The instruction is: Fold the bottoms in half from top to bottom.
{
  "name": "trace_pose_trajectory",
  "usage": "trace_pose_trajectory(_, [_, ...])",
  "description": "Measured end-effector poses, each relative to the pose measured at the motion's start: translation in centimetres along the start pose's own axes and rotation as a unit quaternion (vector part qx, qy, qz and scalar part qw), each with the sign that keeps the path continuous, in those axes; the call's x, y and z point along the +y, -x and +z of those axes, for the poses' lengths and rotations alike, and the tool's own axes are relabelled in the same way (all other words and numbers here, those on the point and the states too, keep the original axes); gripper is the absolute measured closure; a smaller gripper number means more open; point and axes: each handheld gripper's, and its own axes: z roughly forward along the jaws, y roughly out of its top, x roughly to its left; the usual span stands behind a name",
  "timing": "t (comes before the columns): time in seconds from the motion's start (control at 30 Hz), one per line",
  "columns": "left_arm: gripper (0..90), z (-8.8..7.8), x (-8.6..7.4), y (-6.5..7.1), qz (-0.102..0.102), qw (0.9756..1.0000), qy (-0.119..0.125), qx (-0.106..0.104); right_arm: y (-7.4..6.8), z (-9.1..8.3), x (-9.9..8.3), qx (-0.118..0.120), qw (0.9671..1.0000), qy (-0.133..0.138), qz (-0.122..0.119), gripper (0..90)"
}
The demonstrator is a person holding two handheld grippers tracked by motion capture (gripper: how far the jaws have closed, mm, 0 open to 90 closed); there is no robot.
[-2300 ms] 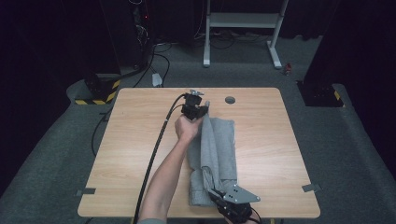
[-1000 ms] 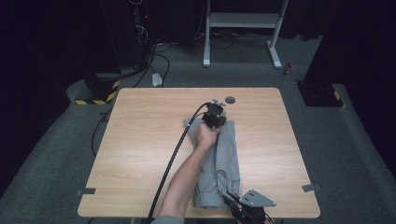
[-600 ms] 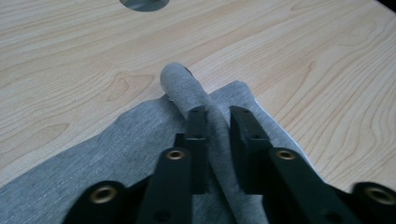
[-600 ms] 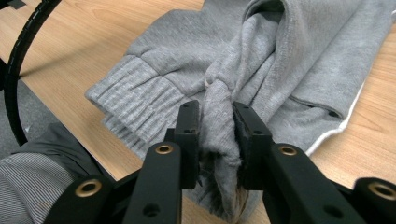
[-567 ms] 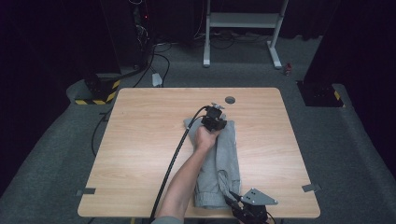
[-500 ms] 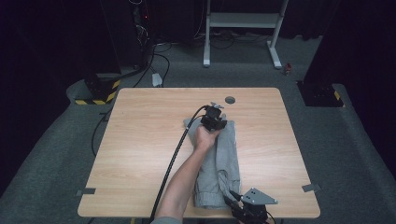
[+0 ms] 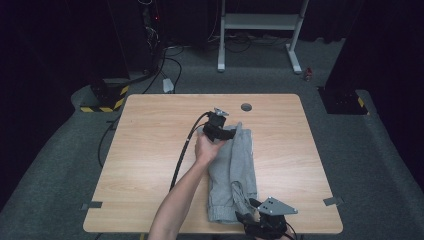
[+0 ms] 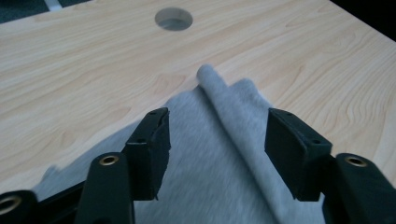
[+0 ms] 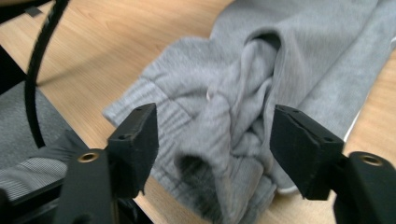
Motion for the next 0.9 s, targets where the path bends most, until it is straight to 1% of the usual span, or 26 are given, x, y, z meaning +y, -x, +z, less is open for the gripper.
trace_pose_trajectory(0.1, [37.6, -1.2, -1.1, -0.3, 0.003, 0.9999, -0.011, 0.004, 0.2, -0.5, 1.0, 0.006, 1.0000, 0.007, 0.002, 30.7])
trace_pose_trajectory(0.17, [36.5, -2.0, -2.0, -0.4, 0.000, 0.9999, -0.015, 0.005, 0.5, -0.5, 1.9, 0.005, 0.9999, 0.012, 0.000, 30.7])
trace_pose_trajectory(0.23, [35.6, -2.7, -3.1, -0.3, 0.001, 0.9998, -0.021, 0.005, 1.2, -0.2, 3.2, 0.001, 0.9999, 0.013, -0.001, 30.7])
trace_pose_trajectory(0.27, [35.3, -3.0, -3.7, -0.2, -0.002, 0.9997, -0.024, 0.004, 1.4, 0.1, 3.7, 0.000, 0.9999, 0.010, 0.002, 30.5])
trace_pose_trajectory(0.3, [35.3, -3.3, -4.3, -0.2, -0.004, 0.9996, -0.028, 0.003, 1.9, 0.6, 4.3, -0.001, 1.0000, 0.008, 0.003, 30.5])
trace_pose_trajectory(0.33, [35.0, -3.6, -5.0, -0.1, 0.000, 0.9994, -0.034, 0.008, 2.3, 1.1, 4.9, -0.004, 1.0000, 0.005, 0.004, 30.4])
trace_pose_trajectory(0.37, [34.9, -3.9, -5.7, 0.0, -0.006, 0.9994, -0.035, 0.007, 2.7, 1.9, 5.6, -0.008, 0.9999, -0.005, 0.008, 30.0])
trace_pose_trajectory(0.43, [34.7, -4.3, -6.6, 0.0, -0.008, 0.9992, -0.037, 0.007, 3.4, 3.2, 6.7, -0.012, 0.9998, -0.015, 0.008, 30.2])
trace_pose_trajectory(0.47, [34.5, -4.5, -7.2, 0.1, -0.017, 0.9991, -0.039, 0.004, 3.7, 4.0, 7.2, -0.020, 0.9995, -0.021, 0.006, 30.2])
trace_pose_trajectory(0.53, [34.1, -4.9, -8.2, 0.4, -0.020, 0.9988, -0.044, 0.002, 4.3, 5.5, 8.1, -0.026, 0.9990, -0.034, 0.011, 30.3])
trace_pose_trajectory(0.57, [33.9, -5.2, -8.6, 0.5, -0.020, 0.9988, -0.045, 0.003, 4.4, 6.3, 8.5, -0.039, 0.9984, -0.041, 0.007, 30.3])
trace_pose_trajectory(0.6, [33.8, -5.4, -9.0, 0.6, -0.022, 0.9987, -0.046, 0.001, 4.6, 7.0, 8.8, -0.046, 0.9976, -0.052, 0.008, 30.4])
trace_pose_trajectory(0.63, [33.6, -5.5, -9.5, 0.8, -0.021, 0.9987, -0.046, 0.001, 4.8, 7.6, 9.0, -0.050, 0.9971, -0.058, 0.007, 30.6])
trace_pose_trajectory(0.7, [33.5, -5.7, -10.2, 1.0, -0.026, 0.9984, -0.050, 0.000, 5.1, 8.7, 9.3, -0.075, 0.9946, -0.072, -0.004, 31.0])
trace_pose_trajectory(0.73, [33.3, -5.8, -10.6, 1.1, -0.028, 0.9983, -0.050, -0.004, 5.4, 9.5, 9.5, -0.084, 0.9929, -0.084, -0.003, 30.8])
trace_pose_trajectory(0.77, [33.3, -5.8, -10.8, 1.2, -0.028, 0.9982, -0.052, -0.005, 5.7, 10.1, 9.5, -0.088, 0.9916, -0.094, -0.002, 31.0])
trace_pose_trajectory(0.8, [33.2, -5.8, -10.9, 1.4, -0.026, 0.9983, -0.052, -0.004, 5.8, 10.5, 9.5, -0.093, 0.9906, -0.099, -0.006, 31.1])
trace_pose_trajectory(0.83, [33.2, -5.8, -11.1, 1.5, -0.024, 0.9984, -0.052, -0.003, 5.9, 10.9, 9.5, -0.097, 0.9897, -0.106, -0.003, 31.3])
trace_pose_trajectory(0.87, [33.2, -5.7, -11.2, 1.6, -0.026, 0.9983, -0.052, -0.002, 5.9, 11.2, 9.6, -0.097, 0.9893, -0.109, -0.003, 31.9])
trace_pose_trajectory(0.9, [33.3, -5.6, -11.3, 1.6, -0.026, 0.9983, -0.053, -0.003, 6.0, 11.4, 9.6, -0.102, 0.9886, -0.111, -0.009, 32.5])
